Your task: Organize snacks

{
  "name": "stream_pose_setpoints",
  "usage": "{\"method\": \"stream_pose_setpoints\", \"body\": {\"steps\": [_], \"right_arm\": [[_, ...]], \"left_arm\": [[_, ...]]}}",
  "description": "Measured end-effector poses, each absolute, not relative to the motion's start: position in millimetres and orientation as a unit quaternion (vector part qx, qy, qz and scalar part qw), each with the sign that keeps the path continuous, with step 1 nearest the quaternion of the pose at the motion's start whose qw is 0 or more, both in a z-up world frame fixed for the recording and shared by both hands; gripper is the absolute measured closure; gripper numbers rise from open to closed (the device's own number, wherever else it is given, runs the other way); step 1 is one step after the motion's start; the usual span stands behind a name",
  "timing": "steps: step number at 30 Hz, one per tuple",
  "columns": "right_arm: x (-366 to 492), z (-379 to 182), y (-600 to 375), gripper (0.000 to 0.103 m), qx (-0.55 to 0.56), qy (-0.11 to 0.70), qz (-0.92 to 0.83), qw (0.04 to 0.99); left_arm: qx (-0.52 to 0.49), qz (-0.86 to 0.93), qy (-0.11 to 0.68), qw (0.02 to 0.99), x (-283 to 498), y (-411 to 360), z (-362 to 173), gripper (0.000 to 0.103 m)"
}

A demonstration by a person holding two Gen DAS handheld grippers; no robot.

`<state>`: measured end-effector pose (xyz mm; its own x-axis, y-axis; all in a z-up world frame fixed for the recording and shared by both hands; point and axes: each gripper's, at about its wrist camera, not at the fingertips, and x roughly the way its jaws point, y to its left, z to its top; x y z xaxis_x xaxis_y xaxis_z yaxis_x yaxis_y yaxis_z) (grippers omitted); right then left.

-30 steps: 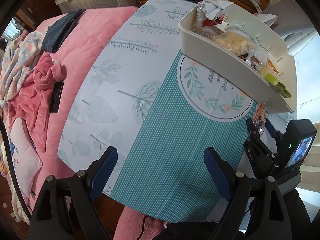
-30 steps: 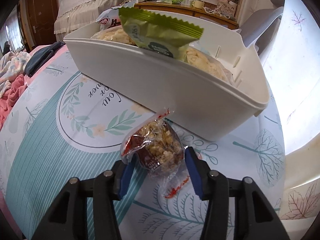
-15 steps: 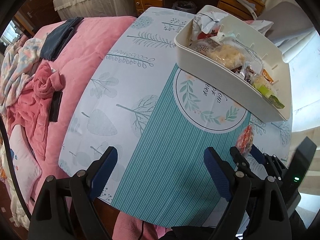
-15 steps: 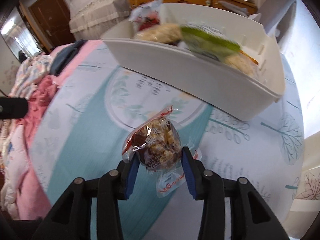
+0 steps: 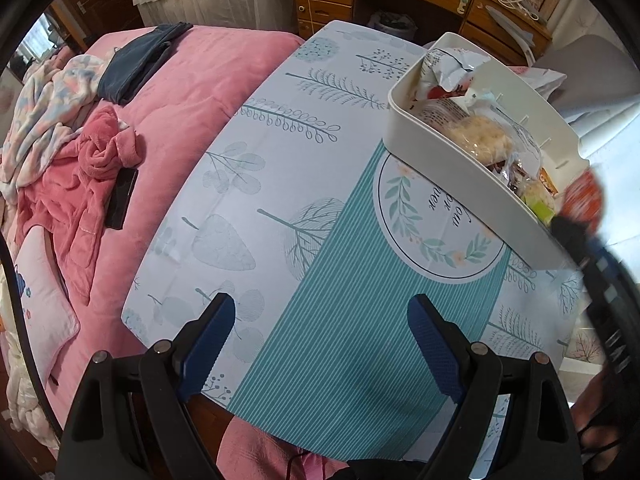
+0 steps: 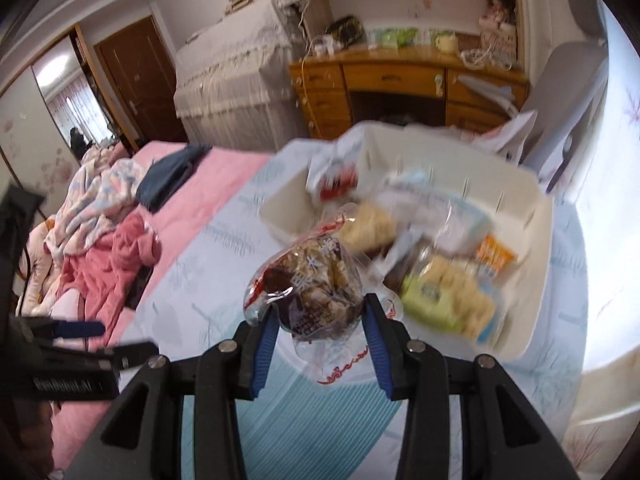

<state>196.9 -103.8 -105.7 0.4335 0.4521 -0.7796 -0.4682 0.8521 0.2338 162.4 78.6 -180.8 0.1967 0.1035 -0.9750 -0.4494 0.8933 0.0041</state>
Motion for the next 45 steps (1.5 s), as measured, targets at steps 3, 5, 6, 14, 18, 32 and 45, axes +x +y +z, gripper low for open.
{"method": "stream_pose_setpoints", "body": {"steps": [3,5,6,14,18,32,45], "right_arm": [[213,-97,-109,0.061,0.003,0.441,0.255,0.860],[222,-94,-114,0.061,0.013,0.436,0.244,0.866],[229,-95,-116,0.061,0.017,0.434,0.237,0.869],[265,-117,-133,0.061,0.032,0.454,0.183,0.872],[274,-133,-142,0.059,0.050,0.485,0.160,0.858],[248,-128,-145,0.038,0.076,0.508,0.124,0.849],[141,-113,-118,0.021,0.130,0.540,0.036,0.831]], "left_arm": [[-0.146,0.180,0.608,0.759,164,82,-184,0.016],[-0.148,0.178,0.608,0.760,164,84,-187,0.016],[-0.149,0.177,0.608,0.760,165,85,-188,0.016],[-0.150,0.171,0.606,0.762,176,88,-195,0.016],[-0.149,0.166,0.606,0.764,180,91,-196,0.016],[-0.141,0.125,0.585,0.788,185,100,-179,0.016],[-0.118,-0.006,0.579,0.807,155,123,-165,0.016]]}}
